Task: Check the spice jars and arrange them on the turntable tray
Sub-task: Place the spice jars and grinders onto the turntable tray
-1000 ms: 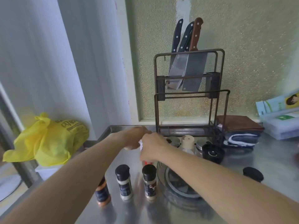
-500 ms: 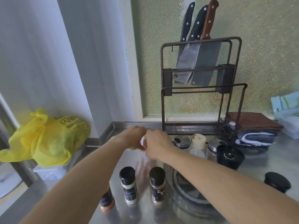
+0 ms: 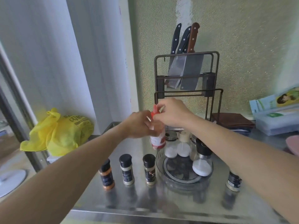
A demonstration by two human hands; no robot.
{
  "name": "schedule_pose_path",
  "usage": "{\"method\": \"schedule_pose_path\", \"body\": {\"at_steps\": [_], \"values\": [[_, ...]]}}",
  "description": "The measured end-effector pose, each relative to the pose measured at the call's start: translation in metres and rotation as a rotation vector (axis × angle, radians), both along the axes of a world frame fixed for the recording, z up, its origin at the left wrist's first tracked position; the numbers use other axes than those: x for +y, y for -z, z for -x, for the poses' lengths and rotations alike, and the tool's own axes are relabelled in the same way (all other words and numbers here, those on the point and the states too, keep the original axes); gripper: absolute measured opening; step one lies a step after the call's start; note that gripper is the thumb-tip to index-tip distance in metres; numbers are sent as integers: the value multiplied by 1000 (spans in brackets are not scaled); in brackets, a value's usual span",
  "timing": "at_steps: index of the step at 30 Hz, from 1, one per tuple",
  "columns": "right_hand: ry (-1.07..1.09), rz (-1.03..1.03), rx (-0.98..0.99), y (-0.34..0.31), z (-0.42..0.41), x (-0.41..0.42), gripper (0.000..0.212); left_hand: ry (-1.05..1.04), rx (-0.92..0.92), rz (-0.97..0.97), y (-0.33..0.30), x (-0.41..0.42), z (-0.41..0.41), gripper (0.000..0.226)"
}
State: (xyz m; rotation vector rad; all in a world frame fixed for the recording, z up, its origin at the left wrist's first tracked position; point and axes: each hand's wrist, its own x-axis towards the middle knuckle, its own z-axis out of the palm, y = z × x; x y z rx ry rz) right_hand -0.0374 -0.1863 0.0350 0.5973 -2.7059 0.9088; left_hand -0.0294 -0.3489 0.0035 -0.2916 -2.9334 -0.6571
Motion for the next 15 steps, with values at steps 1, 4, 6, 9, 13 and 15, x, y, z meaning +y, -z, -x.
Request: {"method": "schedule_pose_path", "body": {"at_steps": [1,4,6,9,13,15], "values": [[8,1,-23,5,-1,6,9,2,-16,28,3,7,-1,62],[35,0,-92,24,-4,14,10,-3,-48,100,17,27,-3,57],[58,-21,-108,40,-4,14,13,-30,-62,128,27,37,-4,57],[100,-50,-108,59,-3,11,17,-72,-93,138,41,43,-1,56],[123,-94,-88,73,-2,7,17,-112,-90,161,54,45,2,55],[129,-115,-83,75,-3,8,15,-104,-88,154,55,45,1,53]]}}
